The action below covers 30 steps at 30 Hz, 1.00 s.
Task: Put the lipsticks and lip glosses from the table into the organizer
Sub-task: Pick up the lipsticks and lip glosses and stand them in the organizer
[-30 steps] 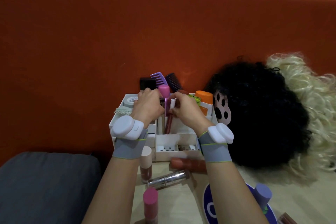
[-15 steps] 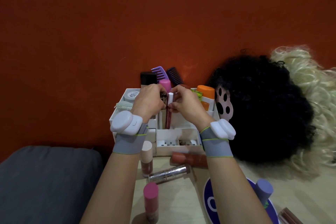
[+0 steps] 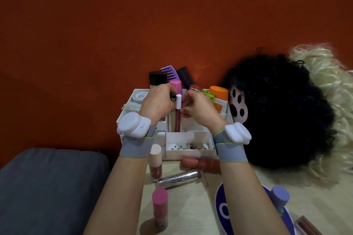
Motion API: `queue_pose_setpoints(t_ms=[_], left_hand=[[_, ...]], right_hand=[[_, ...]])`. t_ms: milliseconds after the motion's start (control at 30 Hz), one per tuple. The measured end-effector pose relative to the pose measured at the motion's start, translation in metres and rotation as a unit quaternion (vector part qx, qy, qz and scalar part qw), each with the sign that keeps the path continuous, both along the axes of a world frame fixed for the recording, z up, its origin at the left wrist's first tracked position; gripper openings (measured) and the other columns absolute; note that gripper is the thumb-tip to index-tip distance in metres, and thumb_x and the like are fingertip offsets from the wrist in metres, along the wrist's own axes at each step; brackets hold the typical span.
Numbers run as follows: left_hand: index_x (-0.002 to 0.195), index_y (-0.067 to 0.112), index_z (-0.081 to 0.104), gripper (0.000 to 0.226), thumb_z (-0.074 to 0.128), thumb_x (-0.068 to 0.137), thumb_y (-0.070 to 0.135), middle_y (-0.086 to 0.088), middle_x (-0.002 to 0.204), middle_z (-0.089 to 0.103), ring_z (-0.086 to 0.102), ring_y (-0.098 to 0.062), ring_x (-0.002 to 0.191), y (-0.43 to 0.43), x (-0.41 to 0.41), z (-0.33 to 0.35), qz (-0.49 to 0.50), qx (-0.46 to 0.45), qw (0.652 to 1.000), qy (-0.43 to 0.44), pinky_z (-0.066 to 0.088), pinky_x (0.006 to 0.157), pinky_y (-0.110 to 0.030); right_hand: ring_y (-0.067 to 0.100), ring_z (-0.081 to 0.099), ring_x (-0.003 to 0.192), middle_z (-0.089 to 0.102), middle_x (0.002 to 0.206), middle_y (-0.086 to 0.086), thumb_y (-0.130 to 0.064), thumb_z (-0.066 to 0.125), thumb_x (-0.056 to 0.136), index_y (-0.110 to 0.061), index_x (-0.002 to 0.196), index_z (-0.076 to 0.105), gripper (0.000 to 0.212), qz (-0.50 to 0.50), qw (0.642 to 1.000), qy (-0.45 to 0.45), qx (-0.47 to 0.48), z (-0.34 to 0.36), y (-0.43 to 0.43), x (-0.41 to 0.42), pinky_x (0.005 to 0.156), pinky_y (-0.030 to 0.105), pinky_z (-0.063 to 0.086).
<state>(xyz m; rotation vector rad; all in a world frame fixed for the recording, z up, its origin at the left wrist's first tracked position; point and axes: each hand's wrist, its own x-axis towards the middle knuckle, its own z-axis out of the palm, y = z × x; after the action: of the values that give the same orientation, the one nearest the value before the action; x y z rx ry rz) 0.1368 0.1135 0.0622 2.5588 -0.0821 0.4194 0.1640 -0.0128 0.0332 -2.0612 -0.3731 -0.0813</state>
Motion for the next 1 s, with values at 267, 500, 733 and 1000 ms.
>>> queue_pose_setpoints(t_ms=[267, 500, 733, 1000], left_hand=[[0.114, 0.017, 0.06, 0.042, 0.065, 0.076, -0.001, -0.01, 0.121, 0.062, 0.051, -0.03, 0.115, 0.0, 0.0, 0.001, 0.002, 0.004, 1.0, 0.003, 0.046, 0.09, -0.041], [0.114, 0.015, 0.059, 0.042, 0.064, 0.077, -0.002, -0.009, 0.123, 0.061, 0.051, -0.028, 0.116, 0.001, 0.001, 0.0, 0.003, -0.006, 1.0, 0.001, 0.045, 0.09, -0.039], [0.122, 0.011, 0.051, 0.051, 0.068, 0.075, 0.004, -0.012, 0.127, 0.058, 0.053, -0.028, 0.116, 0.001, 0.0, 0.002, -0.03, -0.017, 0.999, 0.035, 0.046, 0.096, -0.038], [0.133, 0.012, 0.039, 0.06, 0.066, 0.081, 0.023, -0.016, 0.133, 0.043, 0.042, -0.034, 0.124, 0.004, -0.016, 0.02, 0.001, -0.019, 1.0, 0.004, 0.039, 0.103, -0.046]], right_hand=[[0.016, 0.059, 0.059, 0.06, 0.081, 0.014, 0.009, 0.06, 0.083, 0.004, 0.102, 0.062, 0.02, 0.003, 1.0, 0.001, -0.027, -0.002, 0.001, -0.002, 0.052, 0.014, 0.055], [0.014, 0.058, 0.056, 0.058, 0.072, 0.007, 0.009, 0.061, 0.083, 0.007, 0.103, 0.062, 0.019, -0.002, 1.0, 0.012, -0.028, -0.002, 0.003, -0.001, 0.049, 0.011, 0.053], [0.024, 0.062, 0.068, 0.061, 0.074, 0.011, 0.015, 0.054, 0.083, 0.007, 0.103, 0.061, 0.022, -0.002, 1.0, 0.013, -0.028, -0.001, -0.002, 0.0, 0.055, 0.018, 0.055], [0.027, 0.062, 0.065, 0.062, 0.079, 0.015, 0.009, 0.049, 0.081, -0.003, 0.094, 0.064, 0.023, -0.072, 0.991, -0.065, -0.094, 0.021, -0.015, -0.007, 0.065, 0.028, 0.056]])
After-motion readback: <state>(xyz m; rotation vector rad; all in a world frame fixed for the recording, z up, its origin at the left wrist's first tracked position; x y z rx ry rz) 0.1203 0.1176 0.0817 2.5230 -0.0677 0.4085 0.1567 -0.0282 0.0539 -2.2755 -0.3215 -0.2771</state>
